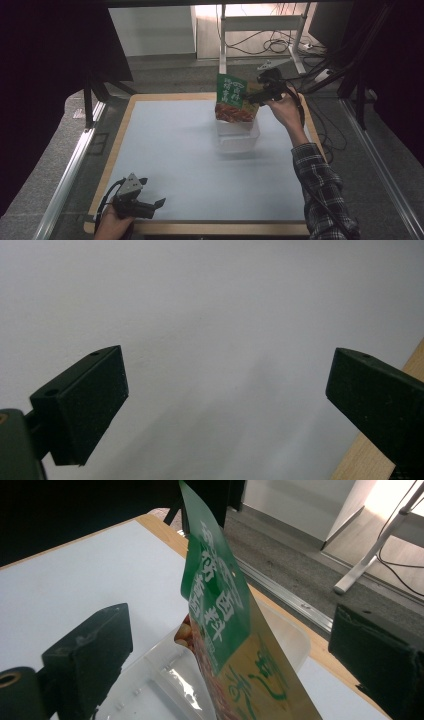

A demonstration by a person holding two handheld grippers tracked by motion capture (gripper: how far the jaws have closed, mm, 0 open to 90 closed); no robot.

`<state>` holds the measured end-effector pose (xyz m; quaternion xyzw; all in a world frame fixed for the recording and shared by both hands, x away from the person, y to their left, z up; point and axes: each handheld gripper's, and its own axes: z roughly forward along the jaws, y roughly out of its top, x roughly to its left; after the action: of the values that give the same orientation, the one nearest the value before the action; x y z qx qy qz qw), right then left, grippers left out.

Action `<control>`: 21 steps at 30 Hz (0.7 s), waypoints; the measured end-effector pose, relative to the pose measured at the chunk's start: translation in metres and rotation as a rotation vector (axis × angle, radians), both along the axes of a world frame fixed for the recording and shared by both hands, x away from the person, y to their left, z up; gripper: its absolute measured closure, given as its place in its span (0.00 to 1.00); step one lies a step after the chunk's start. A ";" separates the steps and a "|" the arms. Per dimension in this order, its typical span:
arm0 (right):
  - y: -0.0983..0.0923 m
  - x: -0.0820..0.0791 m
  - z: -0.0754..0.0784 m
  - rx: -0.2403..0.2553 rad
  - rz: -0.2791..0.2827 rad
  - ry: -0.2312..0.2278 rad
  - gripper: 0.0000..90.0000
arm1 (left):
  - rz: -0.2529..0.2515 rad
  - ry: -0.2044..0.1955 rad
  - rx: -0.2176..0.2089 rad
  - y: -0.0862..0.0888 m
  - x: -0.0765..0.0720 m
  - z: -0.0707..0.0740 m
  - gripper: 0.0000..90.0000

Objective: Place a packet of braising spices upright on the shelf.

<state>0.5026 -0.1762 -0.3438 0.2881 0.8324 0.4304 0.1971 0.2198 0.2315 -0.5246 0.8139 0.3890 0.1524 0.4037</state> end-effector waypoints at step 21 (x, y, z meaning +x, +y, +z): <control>-0.021 -0.020 -0.016 0.040 -0.004 0.025 0.00 | 0.000 0.001 0.004 -0.001 0.000 0.000 0.04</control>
<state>0.4826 -0.1974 -0.3599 0.2988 0.8255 0.4429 0.1818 0.2198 0.2306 -0.5246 0.8147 0.3891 0.1526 0.4020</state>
